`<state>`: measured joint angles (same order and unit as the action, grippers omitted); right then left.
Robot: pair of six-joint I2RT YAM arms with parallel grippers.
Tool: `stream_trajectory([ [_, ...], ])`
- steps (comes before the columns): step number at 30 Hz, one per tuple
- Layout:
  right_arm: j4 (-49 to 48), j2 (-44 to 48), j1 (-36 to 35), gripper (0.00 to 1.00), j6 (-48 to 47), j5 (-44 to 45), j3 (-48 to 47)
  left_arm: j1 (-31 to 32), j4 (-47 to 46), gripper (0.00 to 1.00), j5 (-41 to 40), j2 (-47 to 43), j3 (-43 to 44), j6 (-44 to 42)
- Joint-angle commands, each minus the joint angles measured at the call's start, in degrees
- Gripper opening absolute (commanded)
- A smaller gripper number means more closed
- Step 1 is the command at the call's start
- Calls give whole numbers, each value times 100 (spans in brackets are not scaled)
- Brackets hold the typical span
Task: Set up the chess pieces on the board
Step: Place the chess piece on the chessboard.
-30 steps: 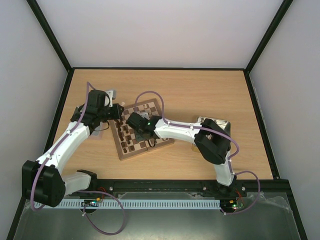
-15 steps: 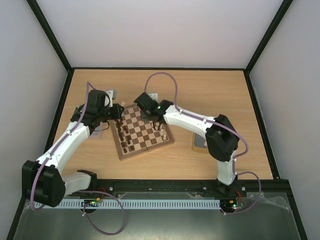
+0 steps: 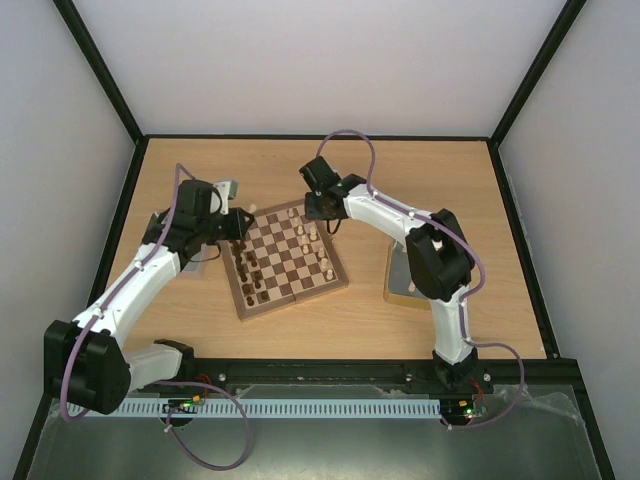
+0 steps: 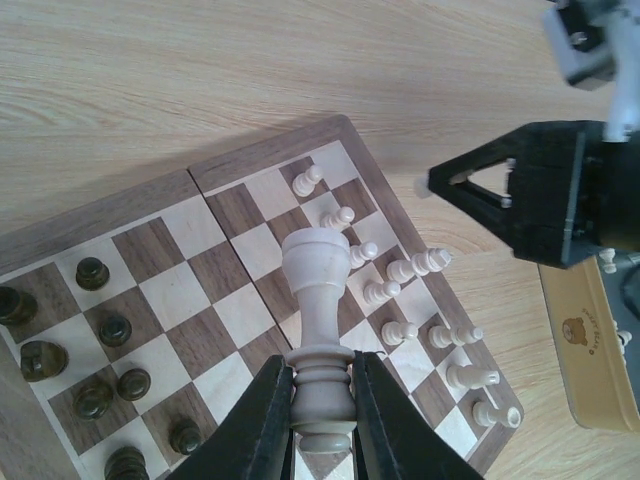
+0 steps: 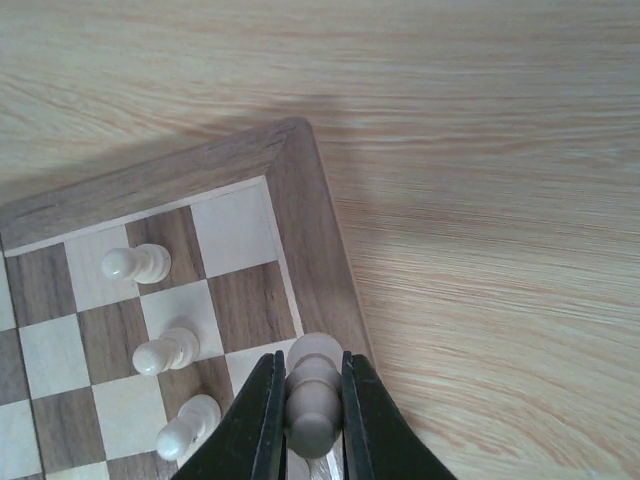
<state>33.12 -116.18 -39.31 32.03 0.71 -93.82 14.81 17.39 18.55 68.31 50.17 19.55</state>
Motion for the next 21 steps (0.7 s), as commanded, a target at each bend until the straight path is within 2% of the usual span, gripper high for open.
stream_trajectory([
  [1,214,-334,61,8,-320,-491,-348,46,-79,3,154,-37,-91,-82],
  [11,281,-801,64,9,-527,-805,-773,87,-86,3,156,-48,-129,-85],
  [21,553,-830,64,10,-680,-794,-809,103,-95,3,158,-43,-139,-74],
])
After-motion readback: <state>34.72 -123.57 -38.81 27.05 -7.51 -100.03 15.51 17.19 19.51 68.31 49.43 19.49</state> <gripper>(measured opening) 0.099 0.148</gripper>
